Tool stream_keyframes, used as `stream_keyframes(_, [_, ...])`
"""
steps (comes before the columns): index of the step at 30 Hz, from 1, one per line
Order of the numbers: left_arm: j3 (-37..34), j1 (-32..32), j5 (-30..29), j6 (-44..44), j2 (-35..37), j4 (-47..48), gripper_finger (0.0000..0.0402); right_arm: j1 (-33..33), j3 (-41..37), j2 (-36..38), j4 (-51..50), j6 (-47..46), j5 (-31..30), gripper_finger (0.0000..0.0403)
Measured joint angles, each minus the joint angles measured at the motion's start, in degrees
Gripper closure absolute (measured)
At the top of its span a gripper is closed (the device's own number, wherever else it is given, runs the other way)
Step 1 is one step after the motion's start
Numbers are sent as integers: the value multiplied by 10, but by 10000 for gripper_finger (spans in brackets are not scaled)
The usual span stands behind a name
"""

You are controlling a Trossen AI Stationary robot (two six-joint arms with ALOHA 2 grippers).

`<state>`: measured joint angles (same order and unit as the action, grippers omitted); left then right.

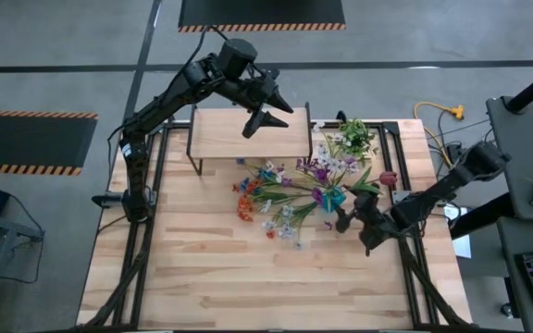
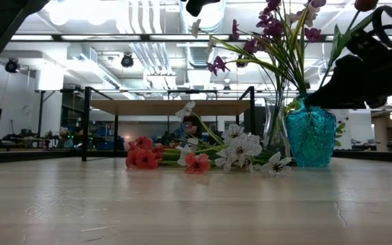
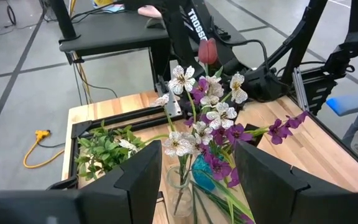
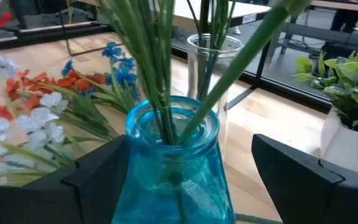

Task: Pick and place flowers into a vace then onto a shelf
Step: Move the blue flower vase from the middle left to the bottom right of the table

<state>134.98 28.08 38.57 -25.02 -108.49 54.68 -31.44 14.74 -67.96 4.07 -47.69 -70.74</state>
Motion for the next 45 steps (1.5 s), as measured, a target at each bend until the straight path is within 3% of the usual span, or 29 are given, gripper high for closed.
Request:
stream_keyframes(25, [0, 0, 0, 0, 0, 4, 215, 33, 0, -38, 70, -3, -12, 80])
stream_keyframes(45, [0, 0, 0, 0, 0, 4, 215, 34, 0, -38, 69, 0, -1, 220])
